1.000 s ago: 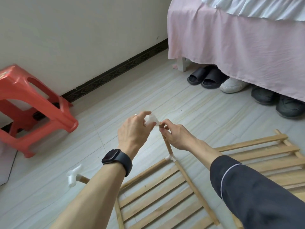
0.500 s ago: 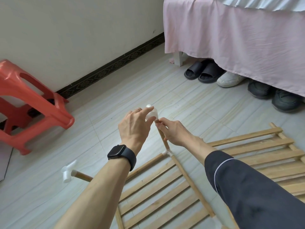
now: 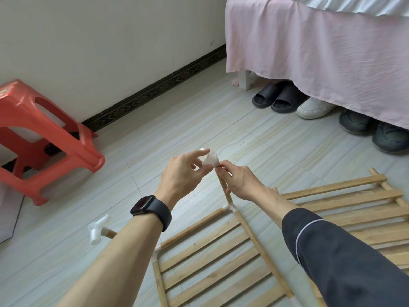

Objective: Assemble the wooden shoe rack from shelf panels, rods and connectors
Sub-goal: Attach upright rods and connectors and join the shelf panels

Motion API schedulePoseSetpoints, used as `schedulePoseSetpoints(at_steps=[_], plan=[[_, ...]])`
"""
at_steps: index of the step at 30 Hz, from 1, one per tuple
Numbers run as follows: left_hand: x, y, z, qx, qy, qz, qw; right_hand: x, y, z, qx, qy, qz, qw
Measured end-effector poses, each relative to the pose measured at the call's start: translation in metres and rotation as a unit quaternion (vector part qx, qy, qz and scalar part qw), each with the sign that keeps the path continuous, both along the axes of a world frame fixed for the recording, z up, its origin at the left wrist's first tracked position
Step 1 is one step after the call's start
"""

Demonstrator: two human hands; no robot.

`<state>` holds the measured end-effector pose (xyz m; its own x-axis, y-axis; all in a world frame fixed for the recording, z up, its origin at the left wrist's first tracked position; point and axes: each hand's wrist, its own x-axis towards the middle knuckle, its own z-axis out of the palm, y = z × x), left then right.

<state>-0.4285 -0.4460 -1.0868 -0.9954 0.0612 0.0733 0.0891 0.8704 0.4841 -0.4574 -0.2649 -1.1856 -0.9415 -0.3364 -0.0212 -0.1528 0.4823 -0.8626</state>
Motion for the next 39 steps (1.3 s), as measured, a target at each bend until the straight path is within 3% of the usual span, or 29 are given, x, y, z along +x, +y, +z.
schedulePoseSetpoints(at_steps=[4, 8, 11, 19, 24, 28, 33, 36, 39], plan=[[-0.006, -0.001, 0.005, -0.072, 0.029, -0.045, 0.996, -0.001, 0.001, 0.003, 0.012, 0.001, 0.005, 1.0], [-0.017, -0.001, 0.022, -0.139, -0.023, -0.09, 0.986, 0.0, 0.003, -0.002, 0.085, 0.026, 0.022, 0.996], [-0.018, 0.001, 0.027, -0.177, -0.019, -0.088, 0.98, 0.002, 0.001, -0.004, 0.088, 0.041, 0.009, 0.995], [-0.007, 0.023, 0.007, -0.076, -0.001, 0.034, 0.997, 0.007, -0.004, -0.003, 0.098, 0.06, -0.016, 0.993], [-0.008, 0.033, 0.002, -0.063, 0.006, 0.065, 0.996, 0.005, -0.002, -0.002, 0.108, 0.064, -0.014, 0.992], [-0.008, 0.03, -0.002, -0.026, -0.009, 0.063, 0.998, 0.004, 0.001, -0.007, 0.106, 0.059, -0.005, 0.993], [-0.006, 0.028, 0.005, -0.069, -0.014, 0.023, 0.997, 0.012, 0.001, -0.003, 0.113, 0.057, -0.015, 0.992], [0.007, 0.033, 0.011, -0.11, -0.024, -0.006, 0.994, 0.019, 0.001, 0.016, 0.228, 0.032, -0.019, 0.973], [0.03, 0.027, 0.021, -0.144, -0.053, -0.047, 0.987, 0.033, 0.006, 0.051, 0.404, 0.002, 0.021, 0.915]])
